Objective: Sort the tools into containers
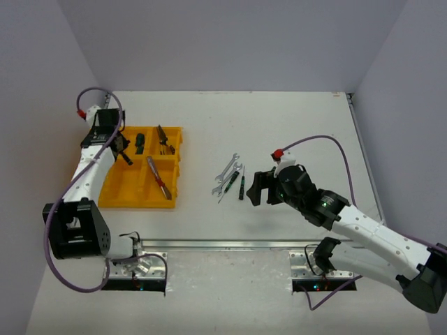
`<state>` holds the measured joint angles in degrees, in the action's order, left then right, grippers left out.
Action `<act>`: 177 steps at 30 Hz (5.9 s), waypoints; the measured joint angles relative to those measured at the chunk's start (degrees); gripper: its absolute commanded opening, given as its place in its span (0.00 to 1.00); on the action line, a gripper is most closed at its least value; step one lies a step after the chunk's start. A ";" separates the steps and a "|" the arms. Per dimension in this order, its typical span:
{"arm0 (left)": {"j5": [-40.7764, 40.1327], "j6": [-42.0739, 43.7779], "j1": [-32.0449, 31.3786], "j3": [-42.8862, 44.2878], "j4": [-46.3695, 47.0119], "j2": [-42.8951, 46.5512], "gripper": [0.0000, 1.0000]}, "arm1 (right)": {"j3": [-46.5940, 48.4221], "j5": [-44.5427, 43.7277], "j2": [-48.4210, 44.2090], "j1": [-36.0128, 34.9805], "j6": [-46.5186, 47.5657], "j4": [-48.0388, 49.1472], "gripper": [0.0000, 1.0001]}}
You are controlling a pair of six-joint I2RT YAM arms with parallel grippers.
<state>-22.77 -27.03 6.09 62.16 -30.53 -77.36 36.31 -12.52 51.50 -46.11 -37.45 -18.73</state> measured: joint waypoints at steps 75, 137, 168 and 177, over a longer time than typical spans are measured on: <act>45.50 -0.36 2.00 -26.50 10.10 36.07 1.00 | 9.92 -3.37 45.09 15.81 -13.91 10.80 0.00; -26.29 17.35 3.76 -8.86 13.04 9.16 0.00 | -3.00 11.57 -10.20 -0.52 6.74 7.28 0.99; -23.37 2.39 5.74 2.10 -0.57 5.22 1.00 | 13.61 0.81 26.33 -0.52 -4.53 -1.15 0.99; 7.96 1.26 5.99 -14.23 3.87 41.26 1.00 | 21.25 -8.37 44.28 1.00 -12.23 -7.11 0.73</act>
<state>-14.81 -25.77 12.08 47.92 -26.66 -36.10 57.56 -20.89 95.78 -45.11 -49.68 -25.84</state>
